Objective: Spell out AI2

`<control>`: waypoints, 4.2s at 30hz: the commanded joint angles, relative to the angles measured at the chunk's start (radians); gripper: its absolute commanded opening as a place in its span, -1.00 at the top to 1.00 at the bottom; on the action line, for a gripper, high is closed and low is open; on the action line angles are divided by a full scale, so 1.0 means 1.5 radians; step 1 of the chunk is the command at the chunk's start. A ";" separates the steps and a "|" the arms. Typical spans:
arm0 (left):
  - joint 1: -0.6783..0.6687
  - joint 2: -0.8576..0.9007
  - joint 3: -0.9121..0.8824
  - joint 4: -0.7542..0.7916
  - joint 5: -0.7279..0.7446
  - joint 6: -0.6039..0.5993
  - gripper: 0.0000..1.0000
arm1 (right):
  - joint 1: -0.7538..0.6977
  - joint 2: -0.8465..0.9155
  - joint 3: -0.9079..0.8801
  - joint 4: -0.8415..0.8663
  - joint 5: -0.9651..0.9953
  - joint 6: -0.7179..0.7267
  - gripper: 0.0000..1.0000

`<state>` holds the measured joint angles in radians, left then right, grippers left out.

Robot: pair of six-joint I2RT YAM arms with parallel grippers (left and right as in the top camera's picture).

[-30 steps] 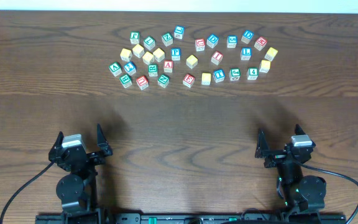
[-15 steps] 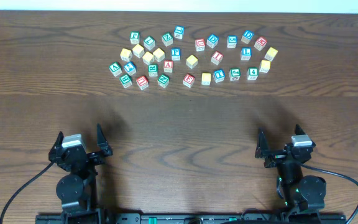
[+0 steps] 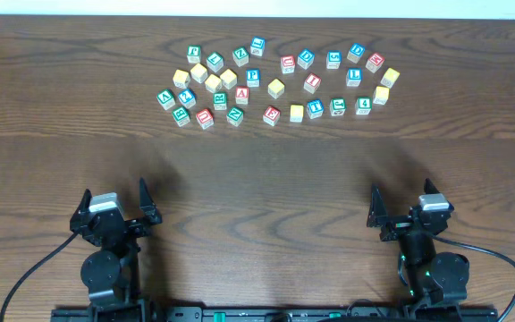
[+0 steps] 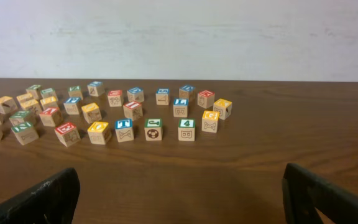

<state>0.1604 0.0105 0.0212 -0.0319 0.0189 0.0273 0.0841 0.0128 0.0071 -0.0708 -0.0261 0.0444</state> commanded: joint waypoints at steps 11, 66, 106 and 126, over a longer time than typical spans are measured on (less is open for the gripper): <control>-0.003 0.000 -0.011 -0.025 -0.021 0.009 -1.00 | -0.004 -0.004 -0.001 -0.002 0.000 0.007 -0.98; -0.003 0.175 0.171 -0.008 -0.018 0.009 -1.00 | -0.004 0.175 0.173 0.053 -0.022 -0.024 -0.99; -0.003 0.745 0.686 -0.287 0.072 -0.002 -1.00 | -0.004 0.726 0.746 -0.204 -0.042 -0.085 -0.98; -0.003 0.895 0.918 -0.353 0.155 -0.014 -1.00 | -0.004 1.051 1.106 -0.369 -0.223 -0.085 -0.99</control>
<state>0.1593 1.2808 1.2999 -0.5125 0.2234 0.0193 0.0834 1.5181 1.5452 -0.5644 -0.2863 -0.0711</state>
